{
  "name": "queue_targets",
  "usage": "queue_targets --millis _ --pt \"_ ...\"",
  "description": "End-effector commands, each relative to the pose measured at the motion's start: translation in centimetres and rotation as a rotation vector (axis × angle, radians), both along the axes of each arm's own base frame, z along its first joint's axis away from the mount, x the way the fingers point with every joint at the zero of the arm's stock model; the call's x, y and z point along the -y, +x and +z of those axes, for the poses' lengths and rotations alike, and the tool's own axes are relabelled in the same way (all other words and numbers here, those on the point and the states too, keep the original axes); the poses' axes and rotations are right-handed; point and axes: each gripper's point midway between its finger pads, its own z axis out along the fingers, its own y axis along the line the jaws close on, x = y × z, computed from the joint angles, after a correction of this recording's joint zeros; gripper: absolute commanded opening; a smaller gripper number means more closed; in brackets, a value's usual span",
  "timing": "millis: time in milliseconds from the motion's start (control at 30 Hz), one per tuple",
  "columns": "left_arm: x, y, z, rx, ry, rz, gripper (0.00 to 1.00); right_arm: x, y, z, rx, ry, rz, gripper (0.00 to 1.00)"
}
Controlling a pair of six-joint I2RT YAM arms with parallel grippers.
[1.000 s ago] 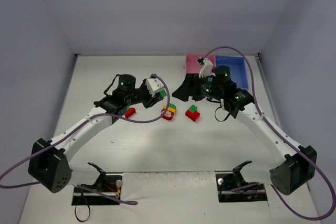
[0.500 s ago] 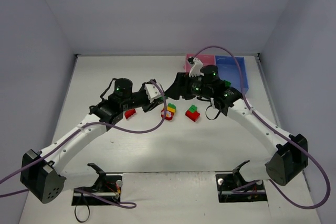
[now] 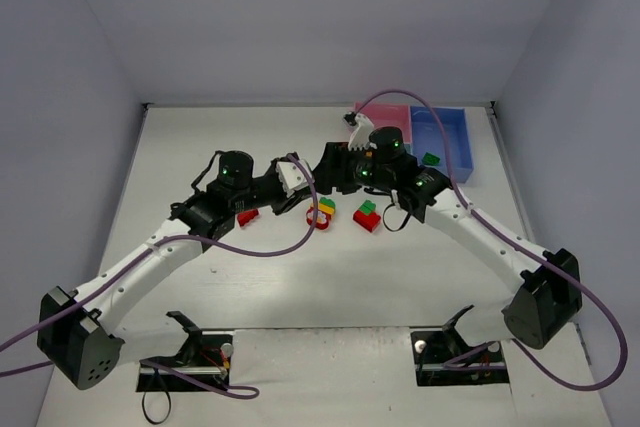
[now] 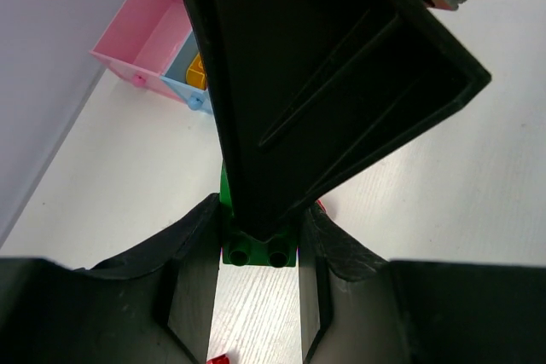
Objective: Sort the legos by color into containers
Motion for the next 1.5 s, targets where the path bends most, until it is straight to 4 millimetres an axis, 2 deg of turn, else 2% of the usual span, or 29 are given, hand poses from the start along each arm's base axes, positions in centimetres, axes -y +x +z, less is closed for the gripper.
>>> queue_targets --millis 0,100,200,300,333,433,467,500,567,600,633,667,700,800,833,900,933,1000,1033,1100,1133,1200,1233,1333,1400,1467 --pt "0.4 0.0 3.3 0.104 -0.061 -0.017 0.00 -1.1 0.5 2.2 0.073 0.054 0.008 0.60" --pt "0.7 -0.1 3.5 0.108 -0.066 -0.026 0.00 -1.5 0.2 1.8 0.061 0.051 0.024 0.54" --pt "0.7 -0.2 3.5 0.115 -0.067 -0.029 0.01 -1.8 0.1 1.2 0.049 0.044 0.033 0.42" --pt "0.6 -0.2 3.6 0.121 -0.066 -0.025 0.03 -1.6 0.2 0.6 0.049 0.030 0.021 0.23" --pt "0.6 -0.2 3.5 0.117 -0.065 -0.023 0.05 -1.4 0.4 0.2 0.050 0.018 0.005 0.11" --pt "0.3 0.0 2.9 0.086 -0.056 0.008 0.22 -0.7 1.3 0.3 0.082 -0.005 -0.035 0.00" --pt "0.1 0.1 2.6 0.070 -0.057 0.024 0.31 -0.4 1.7 0.4 0.096 -0.014 -0.050 0.00" --pt "-0.2 0.5 2.4 0.062 -0.055 0.058 0.46 0.1 2.3 0.4 0.116 -0.033 -0.067 0.00" --pt "-0.7 0.7 1.7 0.023 -0.073 0.115 0.61 1.6 3.9 0.4 0.152 -0.076 -0.155 0.00" --pt "-1.1 1.1 1.9 0.017 -0.090 0.152 0.74 2.9 5.0 0.2 0.169 -0.106 -0.197 0.00" --pt "-2.0 1.8 1.5 -0.021 -0.114 0.245 0.77 4.4 6.3 0.0 0.179 -0.132 -0.263 0.00" --pt "-2.4 2.1 1.3 -0.043 -0.130 0.292 0.78 5.8 7.2 -0.3 0.178 -0.152 -0.311 0.00" --pt "-2.9 2.3 1.1 -0.070 -0.140 0.328 0.79 8.4 8.8 -0.8 0.161 -0.170 -0.399 0.00" --pt "-4.1 2.5 0.5 -0.176 -0.194 0.453 0.81 14.5 11.8 -1.8 0.143 -0.239 -0.634 0.00" --pt "-4.7 2.2 -0.1 -0.254 -0.221 0.511 0.83 17.9 13.2 -1.8 0.138 -0.258 -0.749 0.00" --pt "-5.7 2.1 -1.1 -0.320 -0.228 0.588 0.84 22.2 14.6 -2.0 0.135 -0.298 -0.902 0.00" --pt "-5.9 1.8 -1.4 -0.360 -0.245 0.618 0.84 25.3 15.5 -2.4 0.117 -0.316 -0.992 0.00" --pt "-7.1 1.6 -2.5 -0.402 -0.231 0.696 0.84 28.7 16.6 -2.0 0.114 -0.328 -1.095 0.03" --pt "-7.7 1.5 -2.9 -0.429 -0.241 0.743 0.84 31.2 17.4 -3.0 0.089 -0.355 -1.151 0.05" --pt "-8.5 0.9 -3.8 -0.466 -0.226 0.787 0.84 33.3 18.5 -2.7 0.093 -0.368 -1.201 0.07" --pt "-8.7 0.6 -4.2 -0.481 -0.218 0.796 0.84 34.9 19.2 -4.1 0.062 -0.394 -1.228 0.08" --pt "-9.4 0.2 -5.1 -0.514 -0.213 0.835 0.84 35.2 20.2 -5.0 0.042 -0.398 -1.218 0.09" --pt "-9.6 -0.1 -5.6 -0.531 -0.198 0.847 0.84 36.6 21.0 -6.1 0.017 -0.410 -1.242 0.10" --pt "-10.3 -0.6 -6.2 -0.561 -0.192 0.893 0.84 36.9 22.4 -8.2 -0.009 -0.442 -1.227 0.14" --pt "-10.8 -0.7 -6.6 -0.572 -0.184 0.920 0.84 36.9 23.1 -10.2 -0.041 -0.466 -1.201 0.22" --pt "-11.4 -0.7 -7.2 -0.584 -0.172 0.949 0.84 36.8 23.7 -10.7 -0.044 -0.470 -1.182 0.35"
